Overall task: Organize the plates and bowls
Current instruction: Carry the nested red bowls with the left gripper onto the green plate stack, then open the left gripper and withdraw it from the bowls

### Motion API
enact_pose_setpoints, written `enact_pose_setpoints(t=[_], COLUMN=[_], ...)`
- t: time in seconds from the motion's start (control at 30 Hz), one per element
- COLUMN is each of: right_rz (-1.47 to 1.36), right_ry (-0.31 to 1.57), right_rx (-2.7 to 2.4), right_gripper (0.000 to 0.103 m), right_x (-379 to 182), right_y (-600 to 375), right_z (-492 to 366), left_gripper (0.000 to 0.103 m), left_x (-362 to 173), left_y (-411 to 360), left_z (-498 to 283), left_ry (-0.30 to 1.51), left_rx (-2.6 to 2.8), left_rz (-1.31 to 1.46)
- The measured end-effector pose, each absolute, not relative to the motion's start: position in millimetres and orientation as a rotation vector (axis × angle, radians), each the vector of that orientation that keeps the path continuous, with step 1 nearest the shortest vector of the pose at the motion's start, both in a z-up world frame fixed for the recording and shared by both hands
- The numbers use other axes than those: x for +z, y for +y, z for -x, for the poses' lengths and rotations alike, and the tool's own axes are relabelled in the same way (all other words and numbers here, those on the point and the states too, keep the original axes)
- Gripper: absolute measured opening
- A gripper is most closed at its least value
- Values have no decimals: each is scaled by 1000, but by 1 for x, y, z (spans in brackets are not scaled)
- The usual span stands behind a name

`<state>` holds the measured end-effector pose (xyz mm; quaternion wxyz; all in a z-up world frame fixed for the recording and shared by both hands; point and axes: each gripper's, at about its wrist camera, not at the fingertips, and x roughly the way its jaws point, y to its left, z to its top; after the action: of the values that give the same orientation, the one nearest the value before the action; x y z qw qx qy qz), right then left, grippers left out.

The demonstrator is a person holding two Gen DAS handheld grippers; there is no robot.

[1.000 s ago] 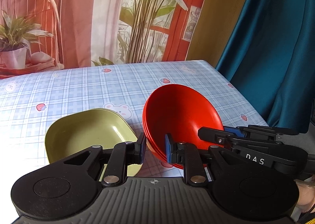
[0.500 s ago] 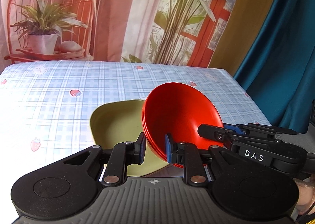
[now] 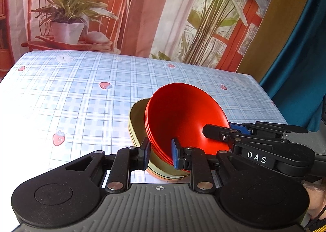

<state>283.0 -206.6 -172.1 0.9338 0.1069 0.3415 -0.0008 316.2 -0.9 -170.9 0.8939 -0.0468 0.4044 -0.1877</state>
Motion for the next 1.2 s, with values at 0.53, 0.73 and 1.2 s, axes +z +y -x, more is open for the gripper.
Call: enact_pose_setpoints(t=[0.53,0.73,1.2], right_rz=[-187,-169,-154], right_ry=[779,767,661], right_rx=[6,-4,-109], right_gripper=[22,25,88], right_x=[-193,-186,-147], right_y=[-199,-199,-230], right_z=[-291,-286,-257], left_gripper=[23,31,69], left_x=[-186,-179,-141], left_y=[-4,-9,-17], left_z=[-315,-311,-293], left_ry=[873,861,754], left_rx=[-381,-369,-329], left_rz=[73,55,-28])
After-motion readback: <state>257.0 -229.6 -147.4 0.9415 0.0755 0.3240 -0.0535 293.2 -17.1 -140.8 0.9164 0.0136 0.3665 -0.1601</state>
